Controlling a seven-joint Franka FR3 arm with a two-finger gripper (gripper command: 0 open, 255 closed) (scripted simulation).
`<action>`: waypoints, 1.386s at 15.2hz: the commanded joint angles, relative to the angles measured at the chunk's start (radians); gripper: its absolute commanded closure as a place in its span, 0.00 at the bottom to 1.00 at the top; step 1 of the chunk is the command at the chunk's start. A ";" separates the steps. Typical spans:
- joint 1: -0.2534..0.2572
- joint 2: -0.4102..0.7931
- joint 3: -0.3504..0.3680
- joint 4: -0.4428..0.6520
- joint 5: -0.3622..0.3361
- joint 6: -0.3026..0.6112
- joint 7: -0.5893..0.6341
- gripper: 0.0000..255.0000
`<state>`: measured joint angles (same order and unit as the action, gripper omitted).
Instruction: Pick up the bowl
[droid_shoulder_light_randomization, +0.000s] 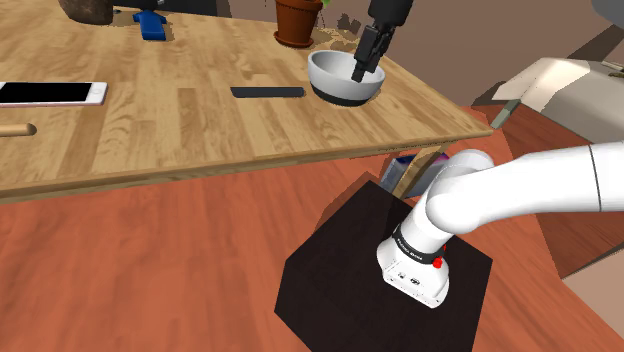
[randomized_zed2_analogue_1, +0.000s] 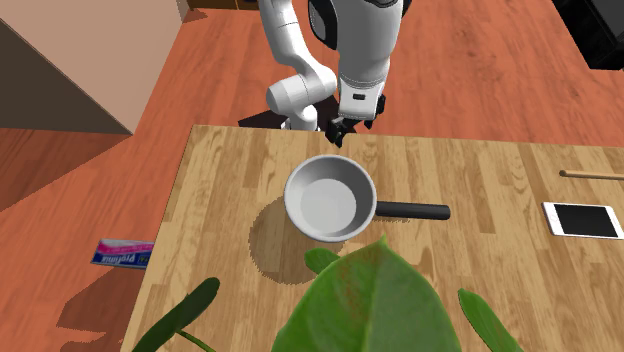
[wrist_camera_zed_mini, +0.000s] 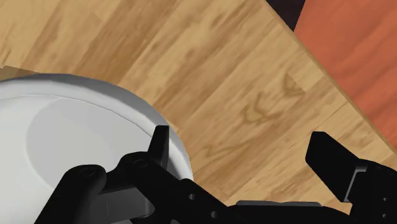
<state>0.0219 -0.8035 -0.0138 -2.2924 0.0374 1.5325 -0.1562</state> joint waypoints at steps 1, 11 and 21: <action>0.000 0.000 0.000 0.000 0.000 0.000 0.000 0.00; -0.038 0.285 0.095 0.139 -0.147 0.126 0.074 0.00; -0.037 0.275 0.095 0.057 -0.147 0.198 0.082 1.00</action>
<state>-0.0149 -0.5282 0.0812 -2.2343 -0.1097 1.7297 -0.0740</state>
